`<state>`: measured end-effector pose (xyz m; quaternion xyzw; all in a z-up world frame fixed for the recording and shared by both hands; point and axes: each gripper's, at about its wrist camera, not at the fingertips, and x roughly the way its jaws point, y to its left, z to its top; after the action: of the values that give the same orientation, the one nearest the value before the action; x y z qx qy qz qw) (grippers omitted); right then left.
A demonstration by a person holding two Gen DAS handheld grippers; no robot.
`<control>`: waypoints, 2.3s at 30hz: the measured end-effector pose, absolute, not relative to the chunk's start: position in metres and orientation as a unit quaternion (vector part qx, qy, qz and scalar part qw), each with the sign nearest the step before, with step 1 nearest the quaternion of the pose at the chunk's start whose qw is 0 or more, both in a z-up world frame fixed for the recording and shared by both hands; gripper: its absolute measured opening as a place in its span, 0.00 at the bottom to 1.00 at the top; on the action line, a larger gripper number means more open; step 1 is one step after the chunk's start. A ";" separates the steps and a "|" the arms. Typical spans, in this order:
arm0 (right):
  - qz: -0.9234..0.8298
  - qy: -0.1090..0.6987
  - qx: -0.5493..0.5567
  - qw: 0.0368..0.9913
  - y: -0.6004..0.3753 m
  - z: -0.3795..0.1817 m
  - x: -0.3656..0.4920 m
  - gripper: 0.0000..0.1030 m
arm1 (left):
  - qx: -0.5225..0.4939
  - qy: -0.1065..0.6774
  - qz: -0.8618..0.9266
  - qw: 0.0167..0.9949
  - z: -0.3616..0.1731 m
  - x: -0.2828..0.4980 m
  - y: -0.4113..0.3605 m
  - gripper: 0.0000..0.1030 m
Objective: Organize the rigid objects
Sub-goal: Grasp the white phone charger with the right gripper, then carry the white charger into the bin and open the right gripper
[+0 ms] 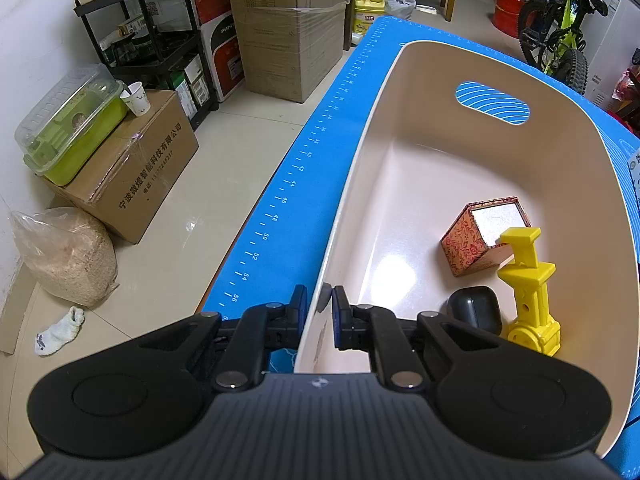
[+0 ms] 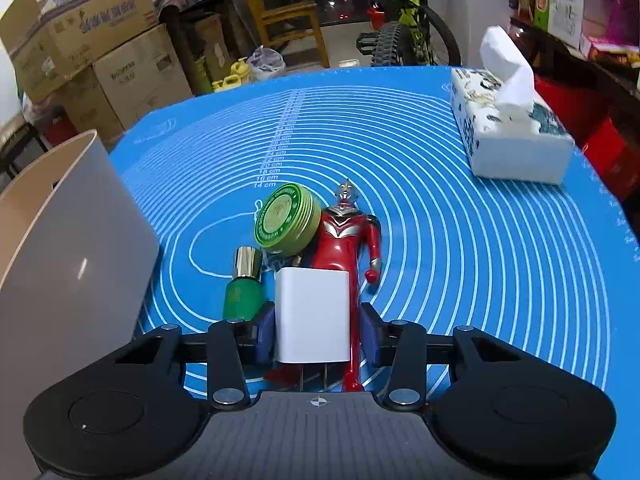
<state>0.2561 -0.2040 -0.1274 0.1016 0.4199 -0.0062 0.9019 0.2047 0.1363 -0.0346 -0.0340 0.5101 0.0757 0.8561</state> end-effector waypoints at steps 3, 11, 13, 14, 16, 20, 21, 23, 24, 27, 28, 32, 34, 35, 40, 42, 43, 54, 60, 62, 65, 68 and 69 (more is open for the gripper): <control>-0.013 0.413 0.087 0.907 -0.200 -0.122 0.253 0.48 | -0.035 0.510 0.075 0.856 -0.035 0.205 0.136 0.15; -0.017 0.381 0.082 0.921 -0.198 -0.095 0.245 0.43 | -0.034 0.510 0.076 0.856 -0.035 0.205 0.136 0.15; -0.015 0.379 0.082 0.922 -0.197 -0.094 0.244 0.43 | -0.034 0.510 0.075 0.856 -0.035 0.205 0.136 0.15; -0.016 0.378 0.082 0.922 -0.197 -0.093 0.244 0.43 | -0.035 0.510 0.075 0.856 -0.035 0.205 0.136 0.15; -0.015 0.372 0.082 0.924 -0.195 -0.089 0.242 0.43 | -0.034 0.510 0.075 0.856 -0.035 0.205 0.136 0.15; -0.003 0.343 0.085 0.936 -0.186 -0.068 0.236 0.43 | -0.034 0.510 0.076 0.856 -0.035 0.205 0.136 0.15; 0.002 0.336 0.085 0.938 -0.182 -0.062 0.234 0.43 | -0.034 0.510 0.076 0.856 -0.035 0.205 0.136 0.15; 0.015 0.319 0.086 0.944 -0.173 -0.050 0.229 0.43 | -0.034 0.510 0.076 0.856 -0.035 0.205 0.136 0.15; 0.023 0.310 0.085 0.947 -0.167 -0.043 0.227 0.43 | -0.034 0.510 0.076 0.856 -0.035 0.205 0.136 0.15; 0.053 0.286 0.078 0.954 -0.145 -0.024 0.220 0.43 | -0.035 0.510 0.075 0.856 -0.034 0.204 0.137 0.15; 0.065 0.280 0.074 0.955 -0.138 -0.019 0.217 0.43 | -0.034 0.510 0.076 0.856 -0.034 0.204 0.137 0.15; 0.113 0.266 0.050 0.956 -0.105 -0.002 0.211 0.43 | -0.035 0.510 0.075 0.856 -0.034 0.204 0.137 0.15; 0.138 0.272 0.038 0.952 -0.087 0.000 0.209 0.43 | -0.034 0.510 0.075 0.856 -0.034 0.204 0.137 0.15; 0.147 0.277 0.032 0.949 -0.079 -0.001 0.208 0.43 | -0.033 0.510 0.076 0.856 -0.033 0.204 0.137 0.15; 0.199 0.317 -0.010 0.927 -0.041 -0.014 0.205 0.43 | -0.033 0.510 0.075 0.856 -0.033 0.204 0.138 0.15; 0.212 0.331 -0.028 0.919 -0.028 -0.021 0.203 0.43 | -0.033 0.510 0.076 0.856 -0.033 0.204 0.138 0.14; 0.217 0.339 -0.035 0.915 -0.023 -0.024 0.203 0.43 | -0.033 0.510 0.076 0.856 -0.033 0.204 0.138 0.14; 0.225 0.431 -0.078 0.870 0.008 -0.053 0.203 0.43 | -0.033 0.510 0.076 0.856 -0.033 0.204 0.138 0.14; 0.216 0.476 -0.092 0.848 0.015 -0.070 0.210 0.43 | -0.033 0.510 0.076 0.856 -0.033 0.204 0.138 0.14; 0.214 0.480 -0.094 0.845 0.015 -0.073 0.210 0.44 | -0.033 0.510 0.076 0.856 -0.033 0.204 0.138 0.14; 0.215 0.480 -0.098 0.845 0.019 -0.071 0.211 0.48 | -0.033 0.510 0.076 0.856 -0.033 0.204 0.138 0.14; 0.219 0.478 -0.080 0.847 0.013 -0.066 0.211 0.51 | -0.033 0.510 0.076 0.856 -0.033 0.204 0.137 0.14; 0.218 0.475 -0.078 0.849 0.012 -0.064 0.211 0.51 | -0.033 0.510 0.076 0.856 -0.033 0.204 0.138 0.14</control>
<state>0.2110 0.0119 -0.0639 -0.0785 0.4753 0.2182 0.8487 0.2039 0.1377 -0.0333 -0.0331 0.5101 0.0759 0.8561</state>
